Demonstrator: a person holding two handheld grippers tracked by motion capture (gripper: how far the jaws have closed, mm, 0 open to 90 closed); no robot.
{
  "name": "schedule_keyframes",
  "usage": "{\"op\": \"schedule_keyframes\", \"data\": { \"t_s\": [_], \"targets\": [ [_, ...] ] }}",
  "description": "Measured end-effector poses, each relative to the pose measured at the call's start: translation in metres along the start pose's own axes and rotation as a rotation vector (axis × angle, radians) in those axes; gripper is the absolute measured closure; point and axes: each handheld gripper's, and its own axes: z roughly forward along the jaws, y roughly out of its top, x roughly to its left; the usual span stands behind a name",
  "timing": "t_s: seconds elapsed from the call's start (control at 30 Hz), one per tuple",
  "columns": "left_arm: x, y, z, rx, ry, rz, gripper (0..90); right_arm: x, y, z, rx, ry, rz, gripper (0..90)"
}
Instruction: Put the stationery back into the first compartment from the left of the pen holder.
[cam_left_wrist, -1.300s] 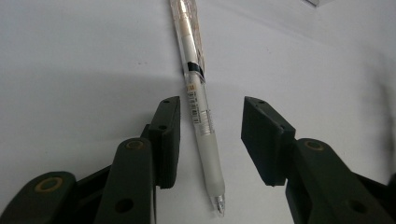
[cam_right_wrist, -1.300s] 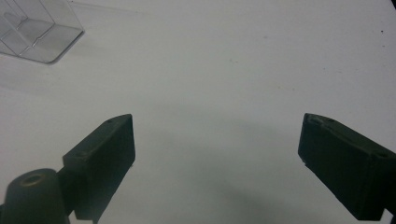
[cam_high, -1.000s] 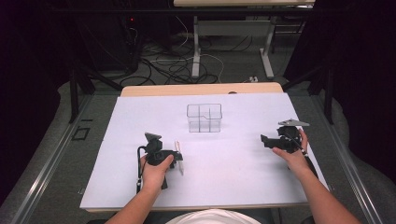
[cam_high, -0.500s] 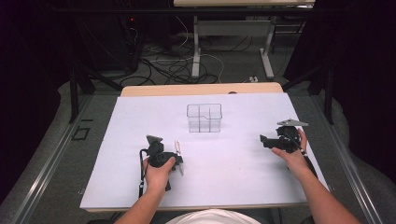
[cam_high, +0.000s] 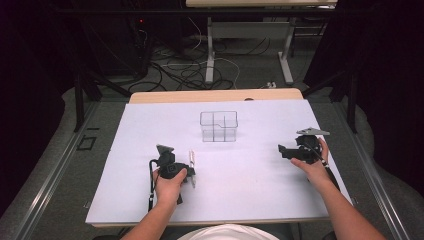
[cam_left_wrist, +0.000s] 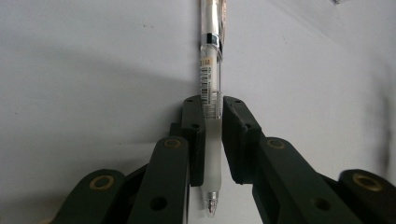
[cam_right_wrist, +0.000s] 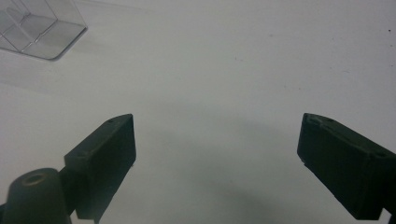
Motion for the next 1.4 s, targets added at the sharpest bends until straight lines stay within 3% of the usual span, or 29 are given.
{"op": "schedule_keyframes", "data": {
  "t_s": [0.2,0.3,0.4,0.57,0.7,1.07,1.37,1.4],
  "targets": [
    [0.003,0.001,0.000,0.006,-0.024,0.000,79.7,-0.001,0.000,-0.001,-0.003,0.003,0.001,11.2],
    [0.006,0.003,-0.002,0.022,-0.027,0.019,79.7,-0.001,0.000,-0.001,-0.002,0.000,0.001,12.3],
    [0.006,0.005,-0.003,0.005,-0.038,0.001,79.8,0.000,0.000,-0.001,-0.004,0.002,0.002,13.9],
    [0.008,0.010,-0.010,0.003,-0.055,0.019,79.8,0.000,0.000,0.000,-0.004,0.007,0.007,14.7],
    [0.009,0.016,-0.016,-0.021,-0.048,0.045,79.8,0.000,0.000,0.000,-0.003,0.013,0.007,14.7],
    [0.014,0.035,-0.029,-0.081,-0.014,0.061,79.7,0.000,0.001,-0.001,-0.008,0.025,0.007,16.9],
    [0.008,0.047,-0.046,-0.111,-0.009,0.134,79.8,0.002,0.003,-0.006,-0.051,0.029,-0.030,27.8],
    [0.008,0.049,-0.047,-0.116,-0.009,0.157,79.8,0.003,0.004,-0.007,-0.055,0.031,-0.035,29.1]
  ]
}}
